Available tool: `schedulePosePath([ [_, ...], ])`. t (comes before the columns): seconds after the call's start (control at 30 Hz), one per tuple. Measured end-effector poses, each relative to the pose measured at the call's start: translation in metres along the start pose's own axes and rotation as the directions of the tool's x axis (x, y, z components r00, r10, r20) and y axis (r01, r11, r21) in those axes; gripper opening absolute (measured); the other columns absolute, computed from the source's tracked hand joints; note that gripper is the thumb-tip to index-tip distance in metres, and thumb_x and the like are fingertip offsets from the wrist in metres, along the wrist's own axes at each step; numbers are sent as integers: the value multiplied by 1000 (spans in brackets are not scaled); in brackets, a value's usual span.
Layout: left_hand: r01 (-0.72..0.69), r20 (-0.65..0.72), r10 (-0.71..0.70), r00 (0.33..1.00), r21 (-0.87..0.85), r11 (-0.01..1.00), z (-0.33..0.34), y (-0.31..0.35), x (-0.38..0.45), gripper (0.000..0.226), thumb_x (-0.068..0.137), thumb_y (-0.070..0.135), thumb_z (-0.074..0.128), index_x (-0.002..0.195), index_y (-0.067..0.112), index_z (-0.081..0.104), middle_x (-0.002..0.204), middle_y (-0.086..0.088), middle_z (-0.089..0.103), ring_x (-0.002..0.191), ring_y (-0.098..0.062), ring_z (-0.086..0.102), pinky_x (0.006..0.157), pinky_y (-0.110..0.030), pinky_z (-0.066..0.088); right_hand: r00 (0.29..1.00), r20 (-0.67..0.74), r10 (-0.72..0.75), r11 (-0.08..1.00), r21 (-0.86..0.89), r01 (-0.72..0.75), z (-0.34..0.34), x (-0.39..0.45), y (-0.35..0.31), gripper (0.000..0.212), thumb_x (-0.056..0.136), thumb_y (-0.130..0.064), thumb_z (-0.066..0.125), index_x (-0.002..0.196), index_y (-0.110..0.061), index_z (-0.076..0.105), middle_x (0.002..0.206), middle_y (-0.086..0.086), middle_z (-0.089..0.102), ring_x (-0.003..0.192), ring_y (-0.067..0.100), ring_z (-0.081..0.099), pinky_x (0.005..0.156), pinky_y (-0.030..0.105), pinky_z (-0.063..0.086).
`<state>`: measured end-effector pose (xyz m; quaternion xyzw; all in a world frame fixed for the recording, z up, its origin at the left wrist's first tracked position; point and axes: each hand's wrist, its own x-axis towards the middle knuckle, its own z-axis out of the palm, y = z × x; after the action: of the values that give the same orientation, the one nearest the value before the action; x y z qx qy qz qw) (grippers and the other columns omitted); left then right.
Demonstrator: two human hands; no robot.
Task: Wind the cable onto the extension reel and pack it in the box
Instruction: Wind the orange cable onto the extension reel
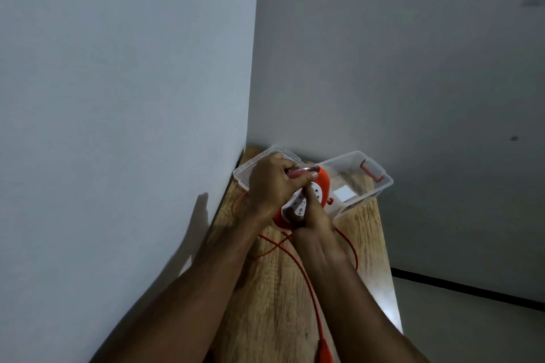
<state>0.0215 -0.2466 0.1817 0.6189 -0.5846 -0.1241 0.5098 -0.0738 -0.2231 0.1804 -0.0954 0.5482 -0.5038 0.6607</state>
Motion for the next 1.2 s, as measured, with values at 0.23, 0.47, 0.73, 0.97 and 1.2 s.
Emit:
schedulePosePath([
  [0.23,69,-54,-71,996,-39,997,-11,5,4,38,80,49,83,85,11,81,69,14,63,63,7,61,55,-7,46,965,236,113,974,166,-154,-9,-32,-22,50,97,-7,65,142,1,45,92,18,60,52,20,67,63,38,63],
  [0.47,141,-28,-145,989,-115,983,-11,-2,9,34,81,47,83,69,16,74,59,21,58,62,9,63,50,-9,45,543,431,-721,155,-663,732,-43,-29,-11,40,90,-29,75,127,-21,61,113,0,71,91,10,71,72,28,61],
  [0.73,103,60,-99,993,-80,991,-9,5,10,44,78,56,80,92,13,82,83,6,74,72,-5,66,64,-14,51,462,654,-599,-284,-713,642,-34,-7,-4,68,86,-49,73,140,-16,47,141,10,46,110,26,64,83,29,56],
  [0.97,72,37,-70,997,-72,995,-13,8,7,39,79,50,83,90,13,83,68,17,62,66,7,62,54,-4,42,416,574,-706,-49,-625,779,-31,-1,-9,54,70,-38,90,112,-21,61,110,-4,65,92,10,65,78,24,59],
  [1.2,49,-15,-50,999,-44,998,-10,10,5,46,78,61,78,95,18,83,86,7,76,73,-2,67,67,-24,59,795,80,-601,624,-575,529,-15,5,2,55,53,-59,90,91,-31,62,94,-4,69,82,22,72,75,45,63],
])
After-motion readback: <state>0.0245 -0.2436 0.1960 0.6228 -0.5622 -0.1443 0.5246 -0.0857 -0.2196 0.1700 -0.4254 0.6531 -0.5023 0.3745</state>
